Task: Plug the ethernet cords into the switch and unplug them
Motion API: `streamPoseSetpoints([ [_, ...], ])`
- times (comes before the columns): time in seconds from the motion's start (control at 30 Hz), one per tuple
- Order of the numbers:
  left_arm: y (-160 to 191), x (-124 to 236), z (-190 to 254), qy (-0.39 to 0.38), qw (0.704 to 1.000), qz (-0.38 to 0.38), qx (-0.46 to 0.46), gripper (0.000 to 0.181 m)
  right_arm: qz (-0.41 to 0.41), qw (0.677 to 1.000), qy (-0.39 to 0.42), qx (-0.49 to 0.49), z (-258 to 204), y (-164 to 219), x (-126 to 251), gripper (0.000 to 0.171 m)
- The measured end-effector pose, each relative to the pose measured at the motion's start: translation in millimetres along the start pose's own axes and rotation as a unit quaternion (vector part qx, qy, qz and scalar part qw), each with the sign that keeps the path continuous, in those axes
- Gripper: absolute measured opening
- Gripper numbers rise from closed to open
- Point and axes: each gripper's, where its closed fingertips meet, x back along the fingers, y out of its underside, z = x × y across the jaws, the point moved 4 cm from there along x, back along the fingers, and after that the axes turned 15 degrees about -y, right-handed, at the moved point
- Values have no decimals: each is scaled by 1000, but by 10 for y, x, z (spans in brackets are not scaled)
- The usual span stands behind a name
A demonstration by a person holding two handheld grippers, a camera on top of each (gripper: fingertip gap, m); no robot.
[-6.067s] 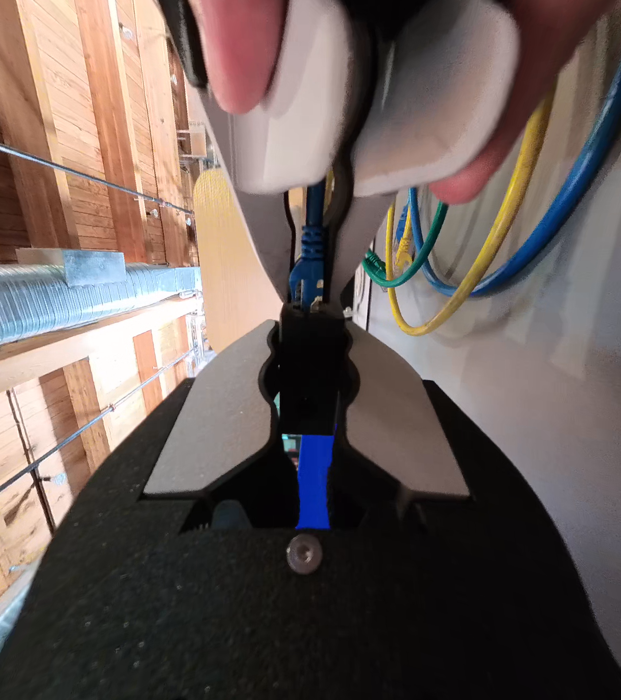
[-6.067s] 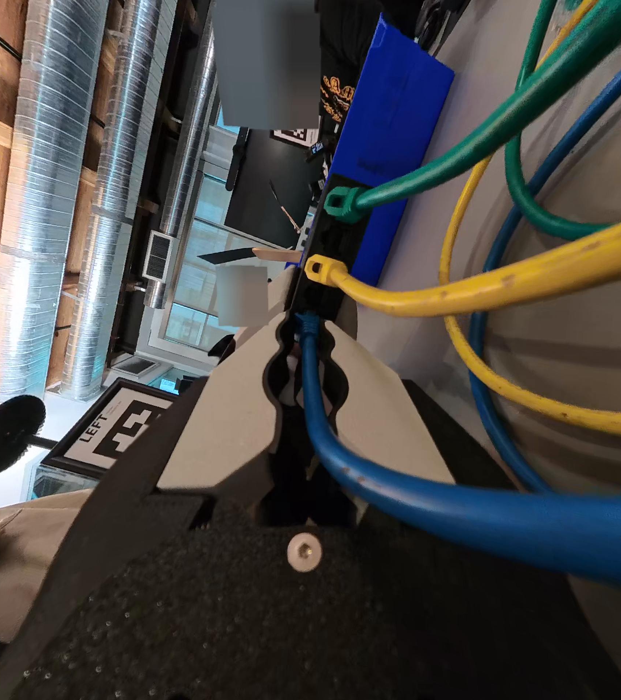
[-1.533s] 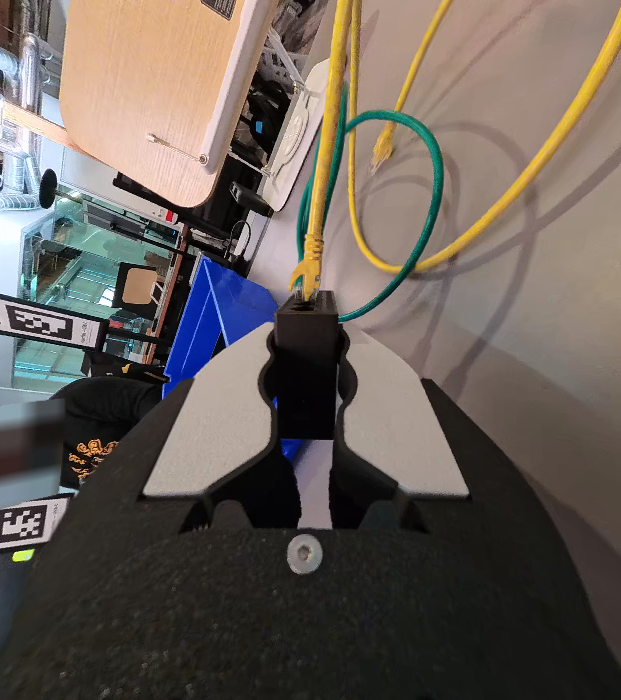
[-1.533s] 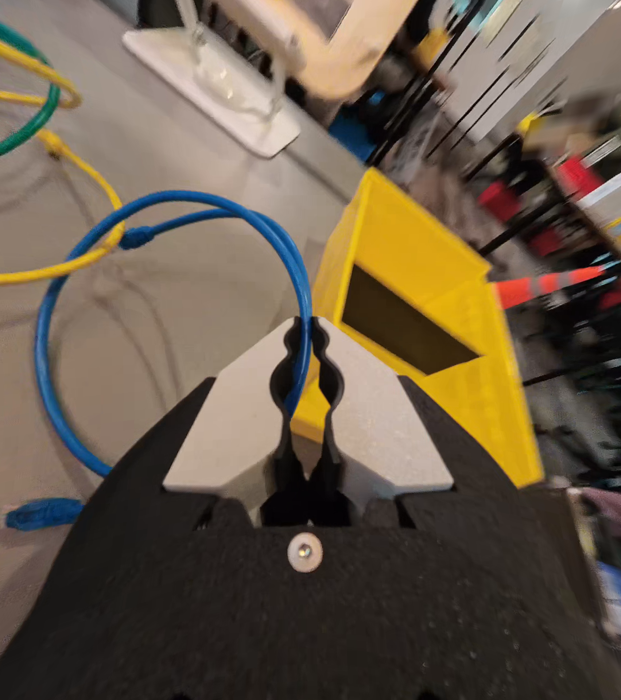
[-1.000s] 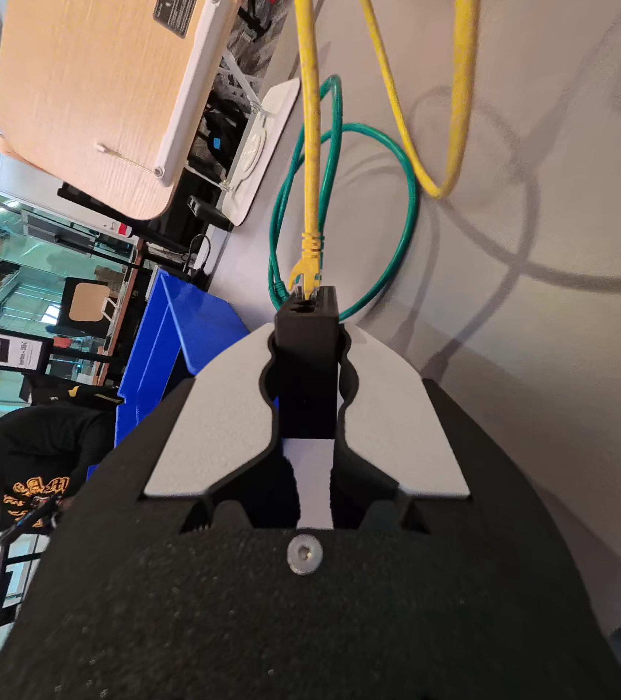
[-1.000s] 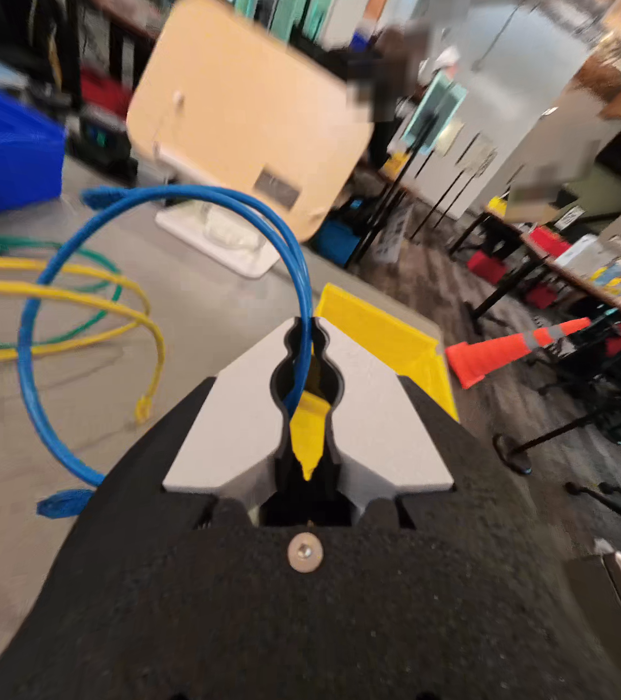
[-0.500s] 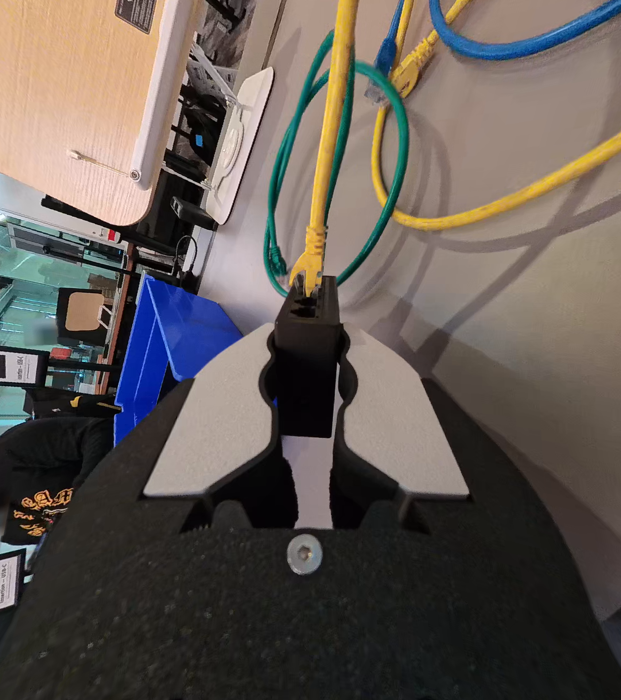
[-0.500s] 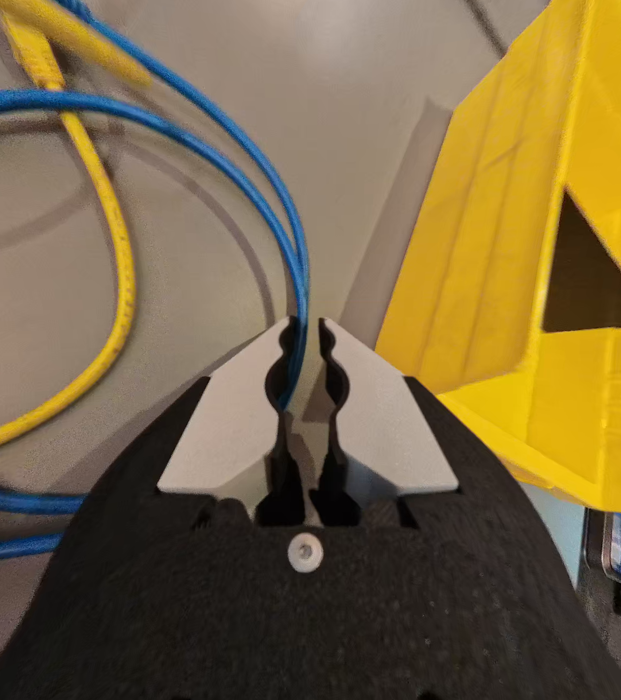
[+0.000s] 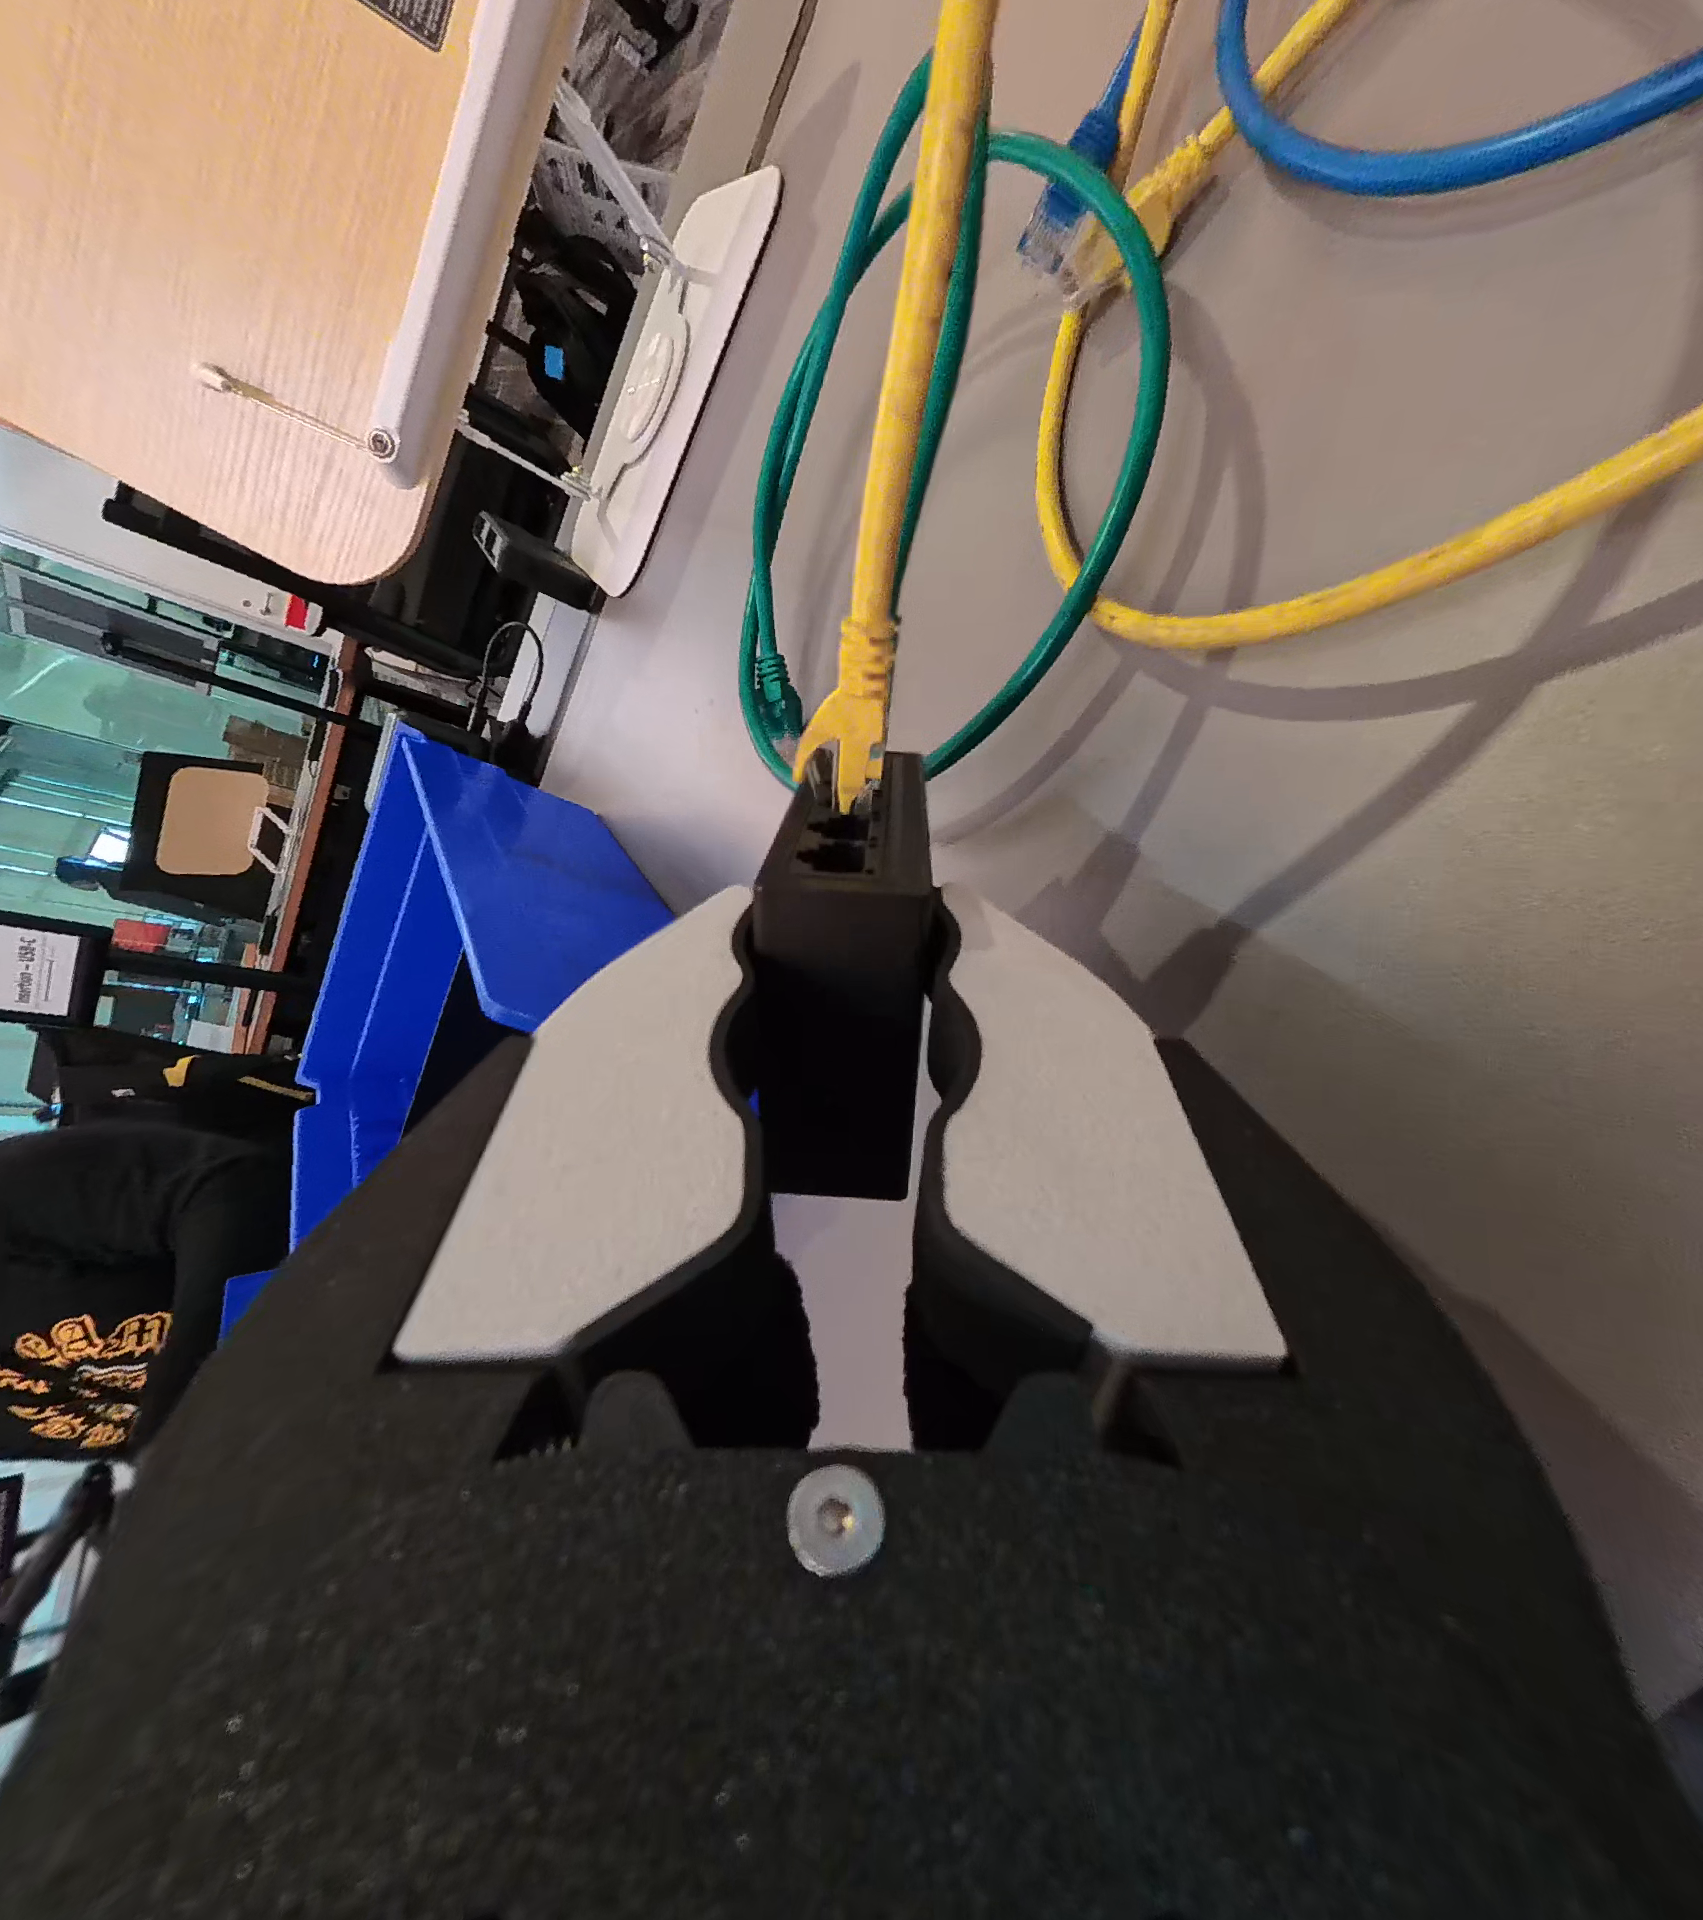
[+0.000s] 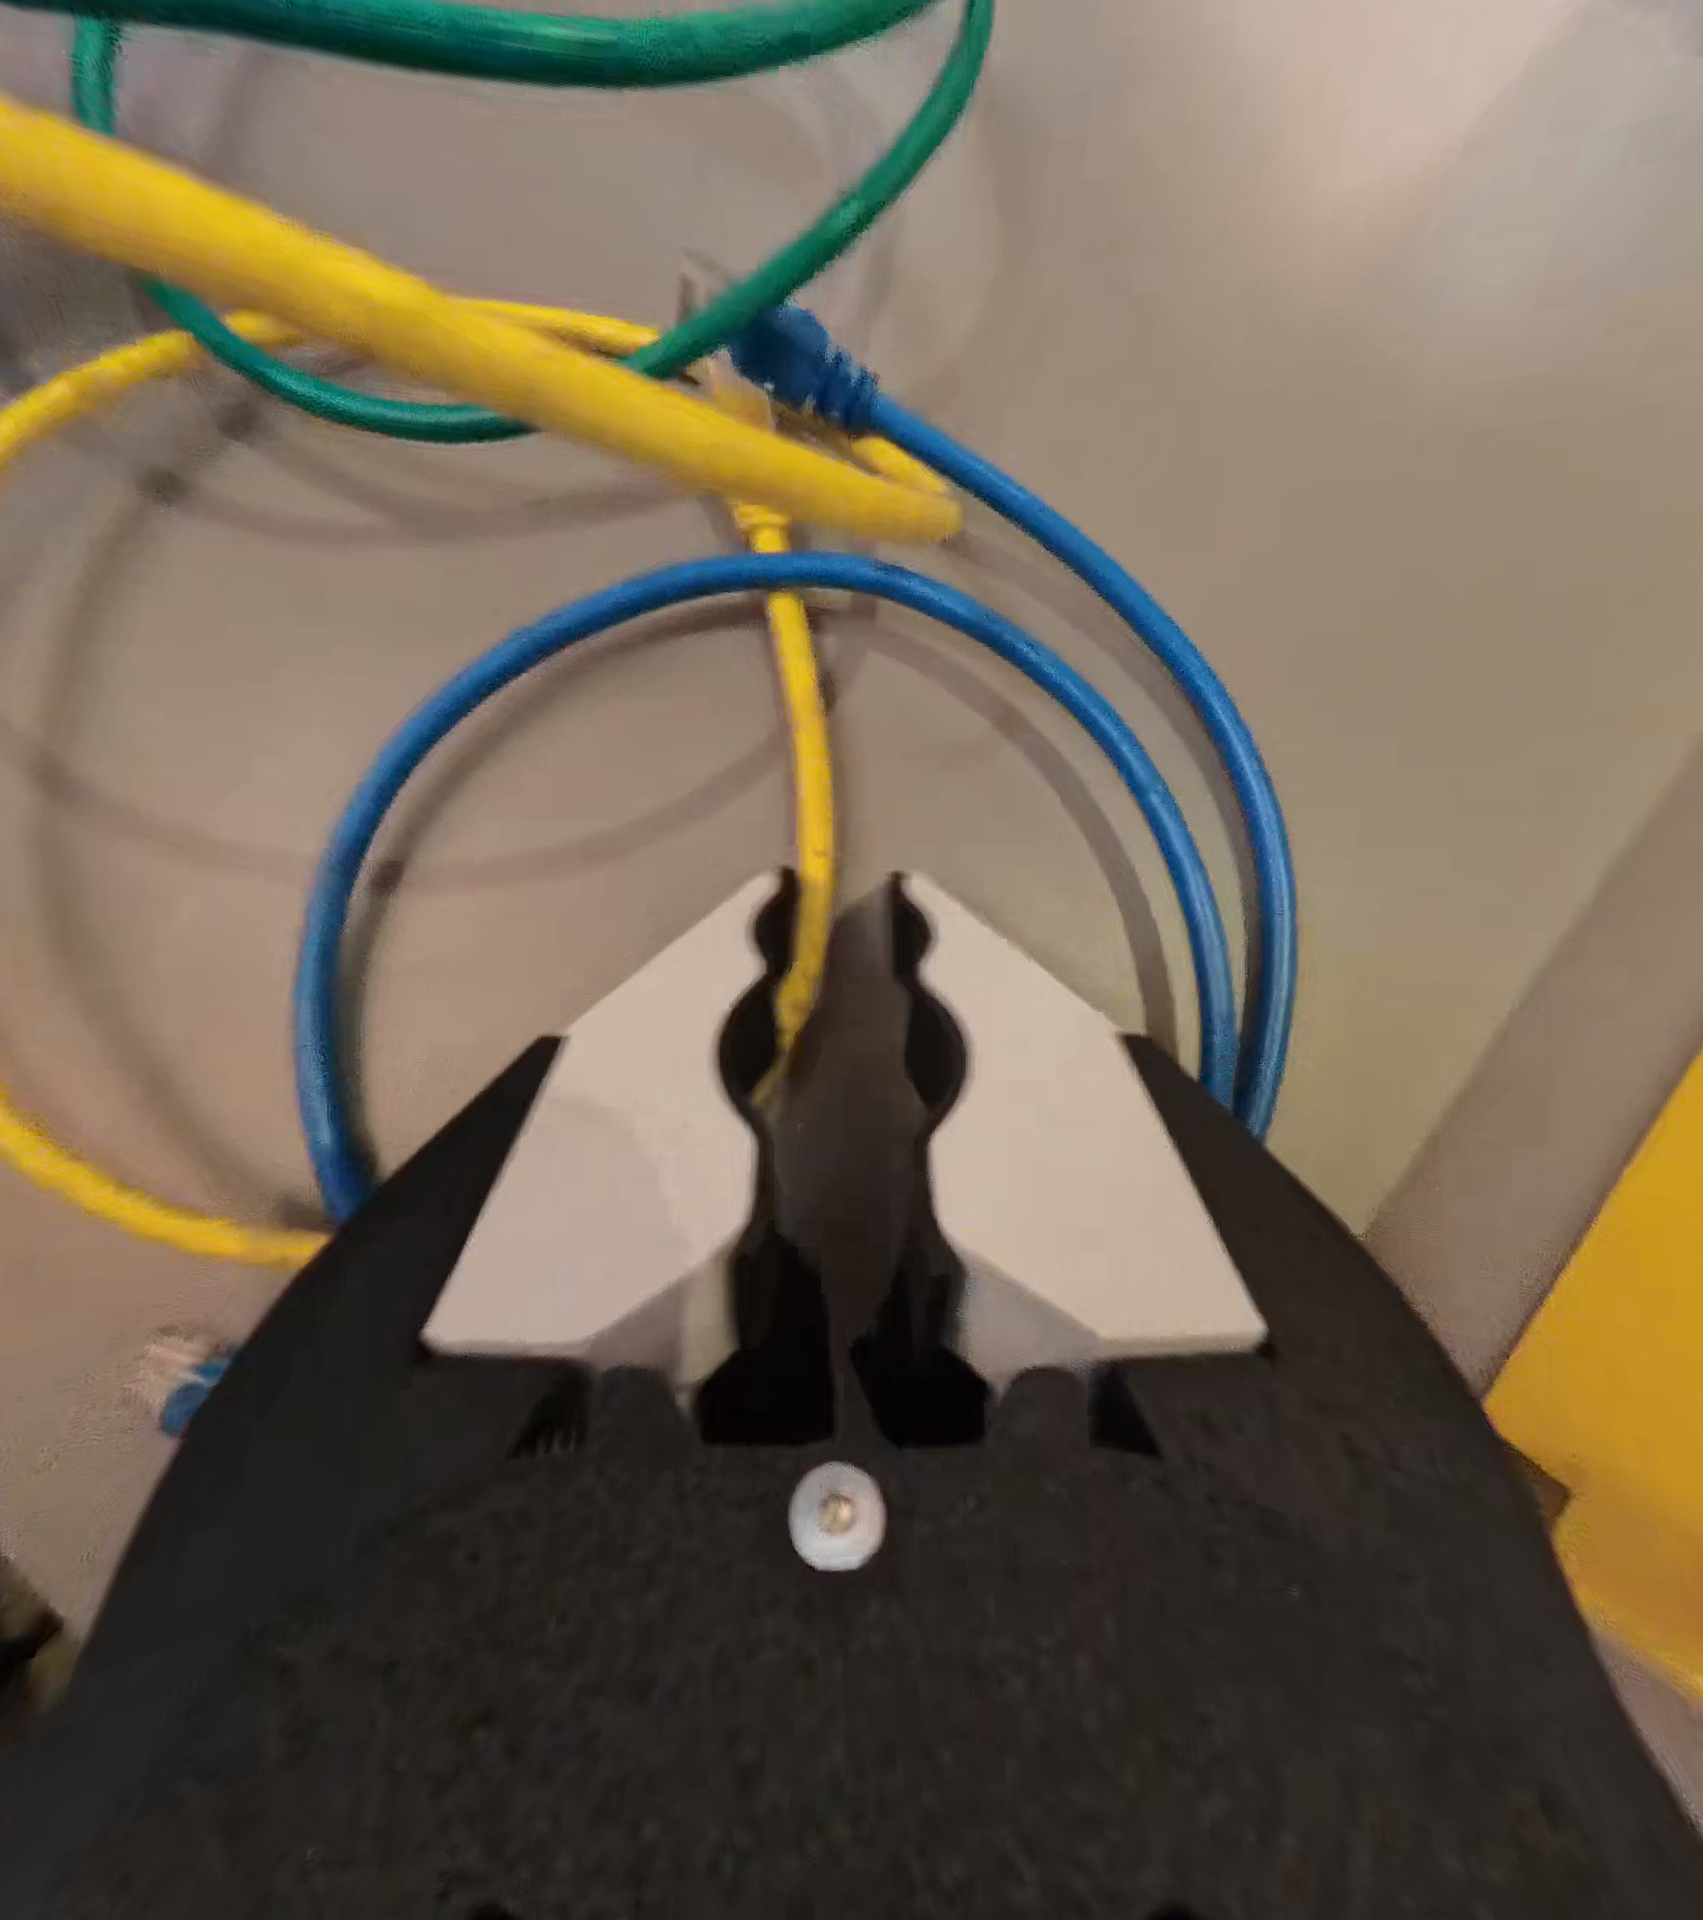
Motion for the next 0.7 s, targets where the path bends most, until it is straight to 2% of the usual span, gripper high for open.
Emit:
streamPoseSetpoints([
  [0.03, 14, -6, -8, -3, 1000, -4, -3, 27, -4, 1000, -6, 9, -44, 10, -4, 6],
  [0.1, 50, -18, -34, -16, 1000, -15, -12, 28, -32, 999, 0, 25, -70, 41, 61, 6],
  [0.2, 93, -35, -67, -28, 999, -28, -17, 27, -72, 997, 19, 35, -103, 37, 367, 6],
  [0.27, 107, -45, -78, -25, 999, -36, -3, 27, -143, 988, 31, 39, -154, 116, 561, 6],
  [0.33, 121, -58, -89, -25, 999, -44, 4, 27, -219, 971, 84, 47, -155, 180, 793, 6],
  [0.4, 128, -60, -93, -23, 999, -45, 10, 27, -248, 962, 104, 51, -224, 176, 965, 6],
  [0.47, 125, -54, -107, -23, 999, -42, 18, 27, -194, 969, 137, 76, -237, -24, 1071, 6],
  [0.57, 123, -43, -167, -33, 998, -44, 33, 27, -39, 990, 109, 81, -277, -377, 1000, 6],
  [0.63, 111, -29, -213, -43, 997, -38, 43, 27, 44, 994, 88, 39, -197, -496, 843, 6],
  [0.7, 91, -10, -257, -55, 997, -31, 46, 27, 77, 995, 63, 5, -108, -527, 567, 6],
])
